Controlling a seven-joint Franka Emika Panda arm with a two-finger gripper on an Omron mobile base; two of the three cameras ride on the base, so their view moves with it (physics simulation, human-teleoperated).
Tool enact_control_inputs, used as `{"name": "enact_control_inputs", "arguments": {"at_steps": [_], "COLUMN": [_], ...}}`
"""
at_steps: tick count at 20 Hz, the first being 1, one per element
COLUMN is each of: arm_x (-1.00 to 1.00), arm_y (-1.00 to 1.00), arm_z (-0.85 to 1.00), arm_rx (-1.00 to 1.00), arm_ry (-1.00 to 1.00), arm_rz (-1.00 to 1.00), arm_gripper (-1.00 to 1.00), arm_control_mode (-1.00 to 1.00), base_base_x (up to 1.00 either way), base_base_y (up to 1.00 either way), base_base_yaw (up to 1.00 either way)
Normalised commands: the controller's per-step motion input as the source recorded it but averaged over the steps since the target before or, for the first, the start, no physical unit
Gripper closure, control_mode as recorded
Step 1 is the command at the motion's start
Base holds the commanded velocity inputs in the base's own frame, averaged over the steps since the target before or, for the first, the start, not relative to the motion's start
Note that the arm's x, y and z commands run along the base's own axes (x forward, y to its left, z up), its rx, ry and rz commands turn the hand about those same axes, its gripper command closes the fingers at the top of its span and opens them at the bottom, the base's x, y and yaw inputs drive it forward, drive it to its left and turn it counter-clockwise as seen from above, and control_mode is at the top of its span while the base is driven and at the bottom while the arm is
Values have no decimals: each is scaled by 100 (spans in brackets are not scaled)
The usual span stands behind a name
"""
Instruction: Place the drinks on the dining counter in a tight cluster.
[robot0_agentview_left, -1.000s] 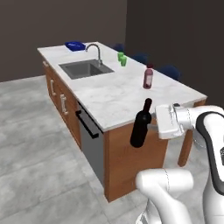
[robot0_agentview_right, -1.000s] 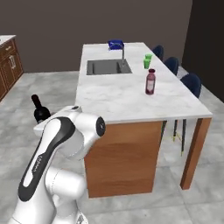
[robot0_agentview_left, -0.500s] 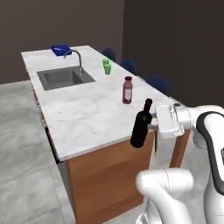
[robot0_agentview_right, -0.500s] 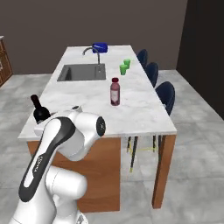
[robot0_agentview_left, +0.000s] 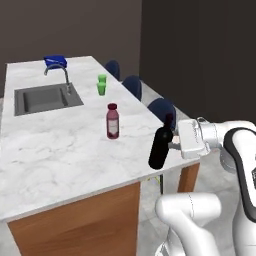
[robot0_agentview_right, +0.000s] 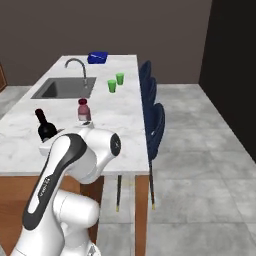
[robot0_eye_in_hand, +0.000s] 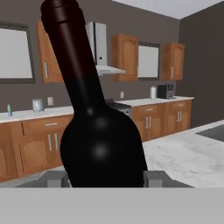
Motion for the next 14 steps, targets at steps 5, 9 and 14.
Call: {"name": "enact_control_inputs", "arguments": {"at_steps": [5,9,14], "arm_x": [0,0,0], "arm_y": [0,0,0], "arm_z": [0,0,0], "arm_rx": [0,0,0], "arm_ry": [0,0,0], "arm_rz": [0,0,0], "arm_gripper": [100,100,100], "arm_control_mode": [100,100,100], "base_base_x": [30,38,27], "base_base_y": [-29,28,25], "base_base_yaw": [0,-3,2]}}
